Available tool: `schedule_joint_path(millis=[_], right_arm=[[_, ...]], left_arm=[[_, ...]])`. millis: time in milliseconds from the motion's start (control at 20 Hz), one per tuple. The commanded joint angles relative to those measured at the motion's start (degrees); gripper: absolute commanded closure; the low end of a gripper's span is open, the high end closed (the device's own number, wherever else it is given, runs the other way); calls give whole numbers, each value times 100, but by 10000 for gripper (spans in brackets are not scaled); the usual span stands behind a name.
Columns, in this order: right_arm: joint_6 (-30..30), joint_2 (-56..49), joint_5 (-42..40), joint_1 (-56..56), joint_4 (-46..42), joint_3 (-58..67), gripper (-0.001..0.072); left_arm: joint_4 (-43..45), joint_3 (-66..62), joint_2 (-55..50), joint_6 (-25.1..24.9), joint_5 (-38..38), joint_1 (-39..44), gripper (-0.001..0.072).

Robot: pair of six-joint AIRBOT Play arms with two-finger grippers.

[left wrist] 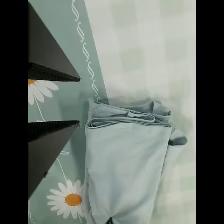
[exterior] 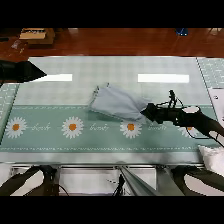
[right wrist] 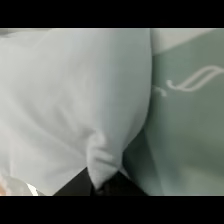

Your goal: Fold the shirts.

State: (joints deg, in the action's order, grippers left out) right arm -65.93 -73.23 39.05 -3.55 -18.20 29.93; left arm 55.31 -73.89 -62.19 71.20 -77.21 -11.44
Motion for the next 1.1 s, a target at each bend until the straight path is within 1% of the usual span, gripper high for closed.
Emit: schedule_joint_path(millis=[0,50,100,250,300,350,450,550,650,800,900,1050], right_arm=[[431,26,448,144,79,275,682],[391,267,761,404,-350,459,682],[168,553,1005,693,-885,658,682],[-1078,1648,1722,1845,-2927,1451,682],[-1360,1961,2044,2267,-3410,1729,682],[-1491,2236,2479,2736,-3807,2020,682],[-1499,2618,3375,3633,-4356,2457,682],[-1561,2911,3974,4330,-4937,2575,683],[-1596,3051,4520,4837,-5786,2577,683],[-1622,3049,5265,5342,-7316,2577,682],[-1941,3062,5421,5670,-8327,2577,683],[-2072,3163,5333,6107,-9602,2577,682]], left_arm=[[448,2,-2,2,4,4,385],[660,2,-15,2,15,4,385],[824,2,-44,2,17,4,385],[986,2,-273,4,26,4,385],[986,4,-389,31,61,4,385],[986,2,-535,127,133,4,385],[984,2,-848,175,341,4,385],[984,2,-1196,173,535,4,385],[988,2,-1552,170,625,2,385],[990,0,-2076,173,719,-42,385],[986,0,-2367,173,824,-125,385],[918,-2,-2658,203,938,-313,385]])
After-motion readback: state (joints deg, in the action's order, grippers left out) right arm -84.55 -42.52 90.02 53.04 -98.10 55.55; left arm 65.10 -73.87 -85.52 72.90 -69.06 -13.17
